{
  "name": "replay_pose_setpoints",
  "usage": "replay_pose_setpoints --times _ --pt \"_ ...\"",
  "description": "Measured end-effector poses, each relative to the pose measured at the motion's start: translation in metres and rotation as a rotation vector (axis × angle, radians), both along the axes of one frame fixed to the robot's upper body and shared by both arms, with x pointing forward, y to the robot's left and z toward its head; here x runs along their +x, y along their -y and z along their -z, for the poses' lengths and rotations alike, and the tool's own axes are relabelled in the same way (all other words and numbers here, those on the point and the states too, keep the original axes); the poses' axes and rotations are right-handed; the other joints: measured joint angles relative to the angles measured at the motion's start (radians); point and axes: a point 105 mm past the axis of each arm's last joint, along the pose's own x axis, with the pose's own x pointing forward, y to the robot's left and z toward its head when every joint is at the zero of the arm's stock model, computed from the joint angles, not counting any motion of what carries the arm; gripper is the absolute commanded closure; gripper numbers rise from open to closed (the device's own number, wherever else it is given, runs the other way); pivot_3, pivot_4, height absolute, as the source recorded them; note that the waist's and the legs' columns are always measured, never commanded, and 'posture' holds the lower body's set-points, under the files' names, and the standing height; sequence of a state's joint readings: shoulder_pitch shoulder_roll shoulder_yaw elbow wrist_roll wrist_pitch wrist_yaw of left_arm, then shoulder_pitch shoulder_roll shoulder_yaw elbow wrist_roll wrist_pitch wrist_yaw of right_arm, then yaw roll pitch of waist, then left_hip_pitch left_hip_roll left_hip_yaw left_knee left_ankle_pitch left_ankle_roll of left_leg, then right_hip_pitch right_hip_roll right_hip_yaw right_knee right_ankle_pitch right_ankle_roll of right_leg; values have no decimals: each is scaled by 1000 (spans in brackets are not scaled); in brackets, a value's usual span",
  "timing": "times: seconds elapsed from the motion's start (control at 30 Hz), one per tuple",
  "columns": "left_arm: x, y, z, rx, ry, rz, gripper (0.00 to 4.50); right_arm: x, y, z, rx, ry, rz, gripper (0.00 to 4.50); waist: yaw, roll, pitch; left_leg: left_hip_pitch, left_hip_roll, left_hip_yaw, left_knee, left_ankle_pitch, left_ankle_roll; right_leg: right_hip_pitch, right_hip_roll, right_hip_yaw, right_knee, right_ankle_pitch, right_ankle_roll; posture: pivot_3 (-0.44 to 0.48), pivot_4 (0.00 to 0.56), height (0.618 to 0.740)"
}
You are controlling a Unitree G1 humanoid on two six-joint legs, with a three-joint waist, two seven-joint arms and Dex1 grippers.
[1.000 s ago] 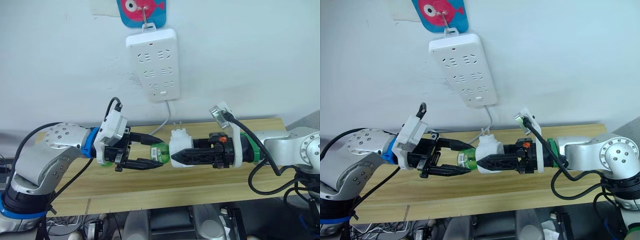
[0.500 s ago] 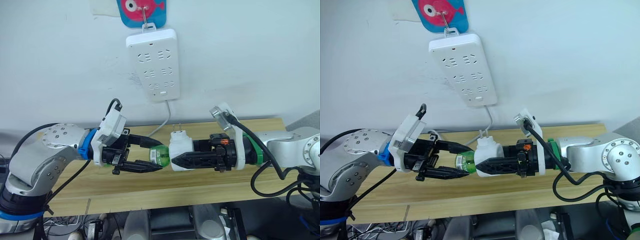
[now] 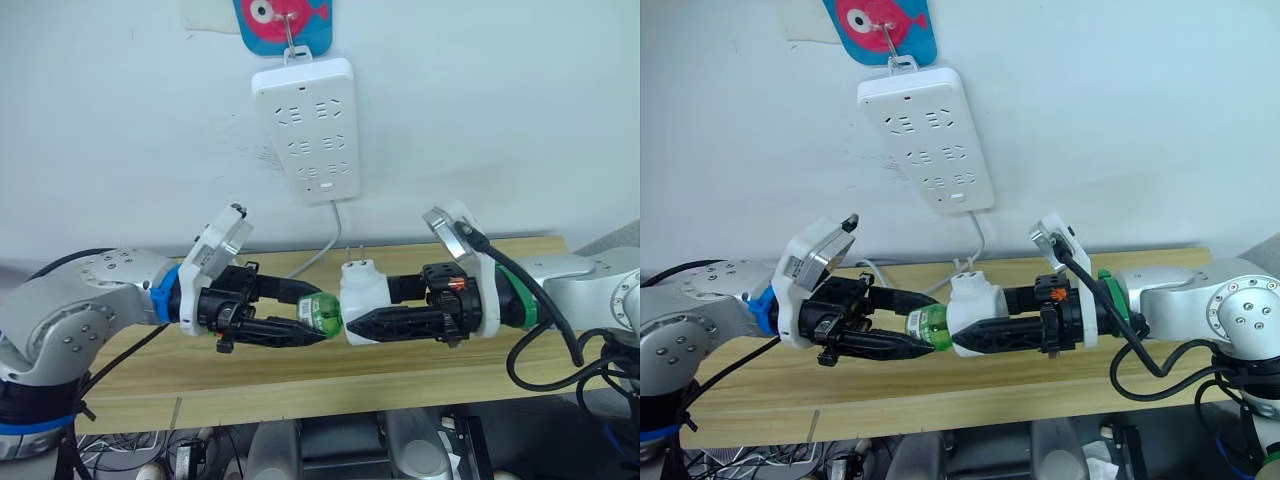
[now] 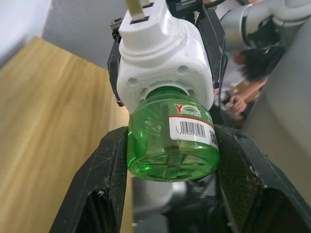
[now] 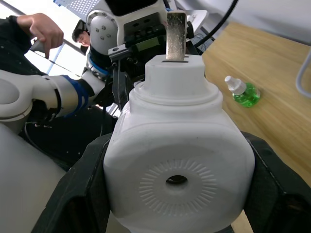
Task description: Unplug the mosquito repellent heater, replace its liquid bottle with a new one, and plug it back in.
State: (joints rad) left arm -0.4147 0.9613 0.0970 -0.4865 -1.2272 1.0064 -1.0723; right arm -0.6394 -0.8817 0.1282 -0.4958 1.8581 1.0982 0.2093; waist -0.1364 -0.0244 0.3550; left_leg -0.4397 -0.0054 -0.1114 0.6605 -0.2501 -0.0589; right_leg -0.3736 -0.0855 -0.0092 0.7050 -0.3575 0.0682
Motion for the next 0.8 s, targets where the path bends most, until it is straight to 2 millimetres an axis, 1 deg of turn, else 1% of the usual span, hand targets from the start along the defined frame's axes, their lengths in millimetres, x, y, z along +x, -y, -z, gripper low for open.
replay_pose_setpoints --times 0.33,0.47,0.6,0.8 --pt "-7 -4 -6 -18 -222 13 2240 -6 -2 -7 29 24 -47 1506 0 0 0 1 0 0 0 0 0 0 0 0 0 0 0 -196 356 740" --pt "-9 -5 -7 -14 -260 14 2240 -8 -3 -8 30 32 -55 1506 0 0 0 1 1 1 0 0 0 0 0 1 0 0 0 -195 359 740" --pt "-7 -10 -6 0 -295 -12 2240 2 6 -7 -3 64 13 1506 1 0 1 1 0 1 0 0 0 0 0 1 0 0 0 -195 361 740" --pt "-8 -11 -6 10 -302 -17 2240 4 8 -5 -17 76 12 1506 1 0 3 1 0 1 -1 0 0 0 0 1 0 0 0 -192 361 740"
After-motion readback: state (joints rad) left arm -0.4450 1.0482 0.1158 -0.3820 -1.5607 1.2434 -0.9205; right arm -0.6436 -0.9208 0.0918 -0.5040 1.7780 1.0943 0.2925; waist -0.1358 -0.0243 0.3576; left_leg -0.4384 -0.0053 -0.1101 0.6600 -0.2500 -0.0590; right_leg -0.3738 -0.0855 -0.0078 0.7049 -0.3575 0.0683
